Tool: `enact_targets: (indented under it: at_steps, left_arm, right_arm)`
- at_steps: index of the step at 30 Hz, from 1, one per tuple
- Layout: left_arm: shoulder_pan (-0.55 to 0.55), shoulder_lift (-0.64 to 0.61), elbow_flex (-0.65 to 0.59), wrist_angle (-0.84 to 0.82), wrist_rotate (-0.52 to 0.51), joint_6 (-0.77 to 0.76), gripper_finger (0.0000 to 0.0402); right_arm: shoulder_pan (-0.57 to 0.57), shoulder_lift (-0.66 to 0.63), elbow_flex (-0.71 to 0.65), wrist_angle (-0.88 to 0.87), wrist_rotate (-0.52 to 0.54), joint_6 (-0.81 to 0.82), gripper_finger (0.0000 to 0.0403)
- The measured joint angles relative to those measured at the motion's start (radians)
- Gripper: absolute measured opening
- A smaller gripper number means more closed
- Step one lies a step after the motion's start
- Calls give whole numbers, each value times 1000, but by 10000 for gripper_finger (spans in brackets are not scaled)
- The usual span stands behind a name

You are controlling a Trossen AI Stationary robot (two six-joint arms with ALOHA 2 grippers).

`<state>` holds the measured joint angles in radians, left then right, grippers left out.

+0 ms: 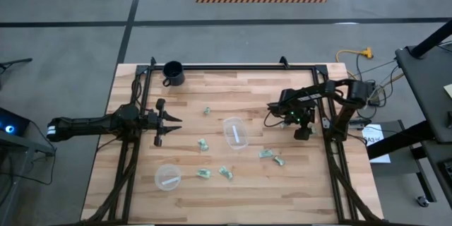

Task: Pick and place items into bin
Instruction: Put the stevia packet into the transparent bin

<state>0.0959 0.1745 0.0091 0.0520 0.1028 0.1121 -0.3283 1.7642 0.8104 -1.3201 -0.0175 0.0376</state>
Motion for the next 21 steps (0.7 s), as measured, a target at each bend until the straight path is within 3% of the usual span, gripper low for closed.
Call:
enact_targets:
  at_steps: [21]
  left_arm:
    - [0,0,0,0,0,0,94]
  right_arm:
    - [-35,53,-5,34,10,-11,251]
